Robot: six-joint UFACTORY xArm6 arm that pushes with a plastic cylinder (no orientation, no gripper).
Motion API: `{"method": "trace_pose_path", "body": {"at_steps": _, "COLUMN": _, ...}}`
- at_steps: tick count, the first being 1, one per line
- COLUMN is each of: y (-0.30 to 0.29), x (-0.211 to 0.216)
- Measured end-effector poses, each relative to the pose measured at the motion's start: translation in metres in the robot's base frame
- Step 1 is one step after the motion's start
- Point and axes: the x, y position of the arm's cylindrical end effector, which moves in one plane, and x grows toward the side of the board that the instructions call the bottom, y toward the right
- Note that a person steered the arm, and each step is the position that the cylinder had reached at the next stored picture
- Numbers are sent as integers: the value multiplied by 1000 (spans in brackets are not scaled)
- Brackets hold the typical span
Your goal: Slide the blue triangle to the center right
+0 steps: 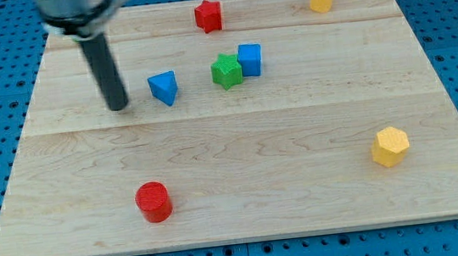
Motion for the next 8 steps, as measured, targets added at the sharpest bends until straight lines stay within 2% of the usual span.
{"method": "trace_pose_path", "body": {"at_steps": 1, "y": 43, "x": -25}}
{"method": "trace_pose_path", "body": {"at_steps": 2, "y": 101, "x": -25}}
{"method": "trace_pose_path", "body": {"at_steps": 3, "y": 154, "x": -7}}
{"method": "trace_pose_path", "body": {"at_steps": 5, "y": 45, "x": 24}}
{"method": "trace_pose_path", "body": {"at_steps": 7, "y": 186, "x": 31}}
{"method": "trace_pose_path", "body": {"at_steps": 8, "y": 145, "x": 52}}
